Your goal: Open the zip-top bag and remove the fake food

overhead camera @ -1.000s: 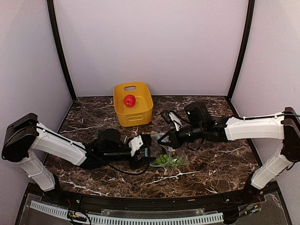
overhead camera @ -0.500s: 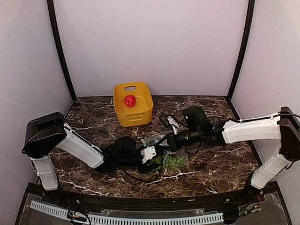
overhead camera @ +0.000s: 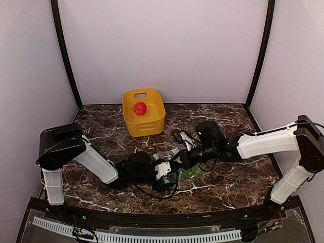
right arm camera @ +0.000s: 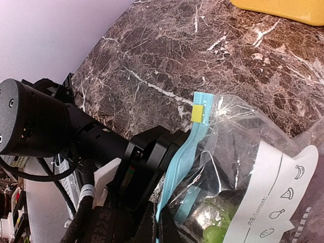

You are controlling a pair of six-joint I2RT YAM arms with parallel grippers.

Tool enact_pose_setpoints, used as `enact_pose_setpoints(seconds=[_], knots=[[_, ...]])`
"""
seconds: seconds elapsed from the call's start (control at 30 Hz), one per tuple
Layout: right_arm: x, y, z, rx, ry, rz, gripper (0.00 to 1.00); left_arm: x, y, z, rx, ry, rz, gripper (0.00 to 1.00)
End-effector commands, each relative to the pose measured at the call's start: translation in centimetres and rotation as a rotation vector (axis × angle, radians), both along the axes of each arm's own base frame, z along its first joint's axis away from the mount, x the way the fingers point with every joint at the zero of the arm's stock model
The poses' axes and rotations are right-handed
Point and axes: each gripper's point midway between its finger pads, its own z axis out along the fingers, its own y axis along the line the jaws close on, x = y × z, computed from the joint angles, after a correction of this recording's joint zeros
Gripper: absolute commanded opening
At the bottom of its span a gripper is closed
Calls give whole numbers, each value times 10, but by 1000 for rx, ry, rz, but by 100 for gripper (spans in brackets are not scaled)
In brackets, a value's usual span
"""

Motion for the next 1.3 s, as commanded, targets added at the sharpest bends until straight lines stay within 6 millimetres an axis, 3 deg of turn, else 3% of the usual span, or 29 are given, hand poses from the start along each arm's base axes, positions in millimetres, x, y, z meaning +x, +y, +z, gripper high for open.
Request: enact_pose_setpoints(seconds=[0.0,0.13,0.3,0.7,1.0,1.17,1.27], knots=[[-4,6,6,34,-13,18,0,-5,-6,17,-64,-29,-38,80],[-8,7,7,33,-13,32,0,1,-5,24,-69,-62,-16,77],[-9,10,13,40,-19,32,0,3,-12,24,-85,-51,-10,65],[-8,7,14,29,-19,10,0,9,-23,-23,-12,22,4,62],[-6,4,13,14,-34,4,0,12,-18,-35,39,41,32,35],[-4,-1,14,-3,-52,-11,0,14,-12,-24,37,6,49,16],[-4,-3,11,-15,-56,-18,0,13,-10,-10,13,-4,49,9]])
